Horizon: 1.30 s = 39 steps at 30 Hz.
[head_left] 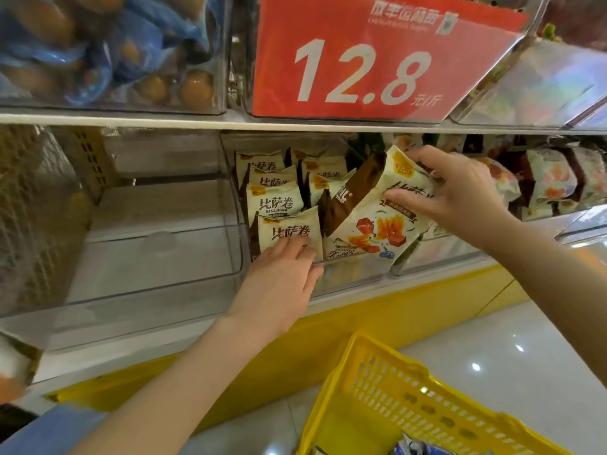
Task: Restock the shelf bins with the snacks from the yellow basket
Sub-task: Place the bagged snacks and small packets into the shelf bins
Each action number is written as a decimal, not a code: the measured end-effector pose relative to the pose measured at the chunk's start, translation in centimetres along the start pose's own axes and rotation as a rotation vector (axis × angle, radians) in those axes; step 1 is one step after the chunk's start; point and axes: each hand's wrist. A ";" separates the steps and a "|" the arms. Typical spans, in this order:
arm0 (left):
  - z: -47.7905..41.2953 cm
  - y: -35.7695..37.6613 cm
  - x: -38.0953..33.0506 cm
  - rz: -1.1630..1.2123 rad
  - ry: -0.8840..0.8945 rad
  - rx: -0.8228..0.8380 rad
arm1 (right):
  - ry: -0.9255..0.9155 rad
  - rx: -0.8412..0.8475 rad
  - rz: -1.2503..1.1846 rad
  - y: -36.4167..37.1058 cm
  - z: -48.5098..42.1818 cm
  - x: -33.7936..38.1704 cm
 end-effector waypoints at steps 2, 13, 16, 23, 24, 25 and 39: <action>0.0 0.3 0.1 -0.045 0.001 -0.018 | -0.025 -0.063 0.001 -0.1 0.0 0.1; 0.4 0.7 0.0 -0.162 0.074 -0.117 | -0.289 0.300 0.390 2.3 -1.2 -0.6; 0.5 0.9 0.0 -0.169 0.089 -0.153 | -0.189 0.333 0.235 4.2 -1.3 -0.9; 0.5 0.6 0.2 -0.126 0.089 -0.144 | 0.085 0.411 0.010 6.0 -1.6 -1.7; 0.4 0.5 0.1 -0.111 0.087 -0.140 | 0.059 0.544 0.097 5.5 -2.3 -1.8; 0.3 0.5 0.0 -0.097 0.085 -0.134 | 0.019 0.665 0.228 5.1 -3.2 -1.8; 0.3 1.4 -0.1 -0.088 0.074 -0.182 | -0.076 0.435 0.094 6.8 0.3 -3.6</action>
Point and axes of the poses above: each hand's wrist, its own z-axis away from the middle knuckle, its own y-axis out of the palm, x = y × z, and after that the axes turned 7 degrees about -y, right-handed
